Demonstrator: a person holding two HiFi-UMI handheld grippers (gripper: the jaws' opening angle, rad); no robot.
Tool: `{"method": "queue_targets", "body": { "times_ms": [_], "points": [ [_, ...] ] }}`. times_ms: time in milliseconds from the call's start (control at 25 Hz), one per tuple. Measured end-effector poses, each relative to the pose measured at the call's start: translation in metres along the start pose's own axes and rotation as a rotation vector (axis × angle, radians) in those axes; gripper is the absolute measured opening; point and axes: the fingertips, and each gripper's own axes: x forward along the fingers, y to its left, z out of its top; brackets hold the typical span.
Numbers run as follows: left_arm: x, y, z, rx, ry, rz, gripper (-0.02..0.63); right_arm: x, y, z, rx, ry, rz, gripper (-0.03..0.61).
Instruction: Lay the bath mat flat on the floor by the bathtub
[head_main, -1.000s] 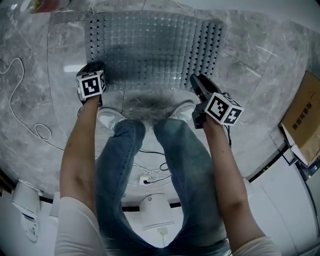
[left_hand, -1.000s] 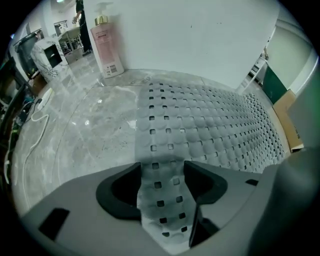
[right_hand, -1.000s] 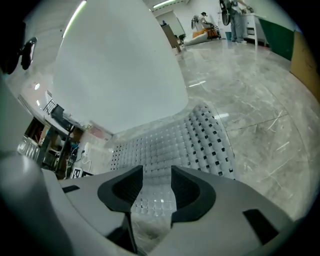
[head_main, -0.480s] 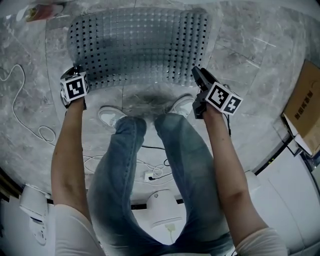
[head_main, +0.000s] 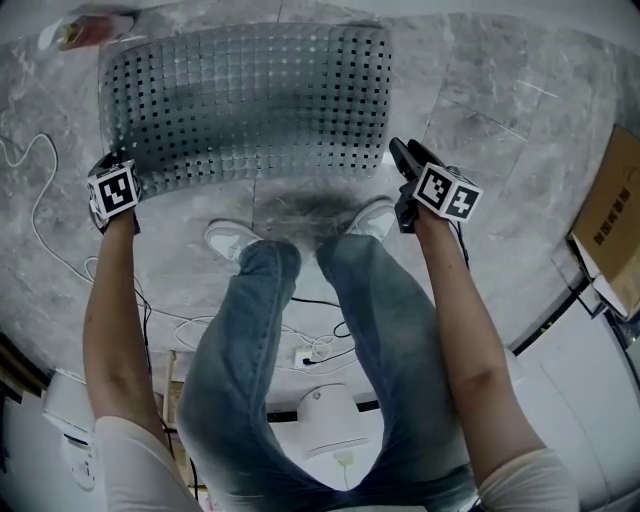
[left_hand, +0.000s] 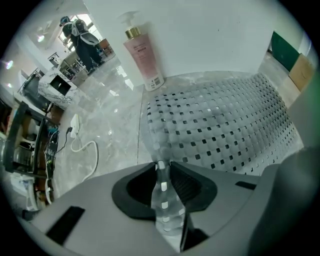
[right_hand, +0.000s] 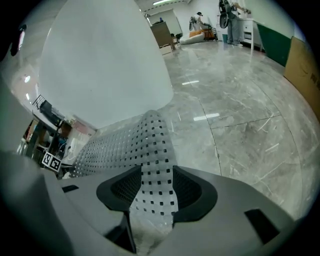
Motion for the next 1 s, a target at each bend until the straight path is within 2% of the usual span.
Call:
{"method": "queue_targets", "body": {
  "times_ms": [160, 280, 440, 600, 720, 800, 880, 1000],
  "points": [
    [0.006, -0.001, -0.002, -0.019, 0.012, 0.006, 0.106, 0.018, -0.021, 0.008, -0.032, -0.027, -0.021, 0.204],
    [0.015, -0.001, -0.002, -0.019, 0.012, 0.010, 0.106, 0.041, -0.019, 0.024, -0.077, -0.070, 0.005, 0.142],
    [0.022, 0.002, -0.001, -0.020, 0.015, 0.025, 0.110, 0.071, -0.010, 0.036, -0.169, -0.072, 0.026, 0.067],
    [0.031, 0.007, 0.000, -0.022, 0.017, 0.028, 0.130, 0.100, 0.003, 0.041, -0.223, -0.052, 0.037, 0.053],
    [0.050, 0.007, -0.013, -0.072, 0.022, 0.010, 0.150, 0.121, 0.000, 0.035, -0.278, 0.003, -0.004, 0.051],
    [0.045, 0.007, -0.009, -0.063, 0.015, 0.018, 0.163, 0.128, -0.007, 0.031, -0.301, 0.024, -0.028, 0.050],
    [0.049, 0.002, -0.013, -0.074, 0.019, -0.004, 0.149, 0.130, -0.007, 0.031, -0.333, 0.033, -0.032, 0.050],
    [0.048, -0.002, -0.006, -0.094, -0.035, -0.013, 0.179, 0.131, -0.004, 0.033, -0.336, 0.051, -0.027, 0.049]
  ]
}}
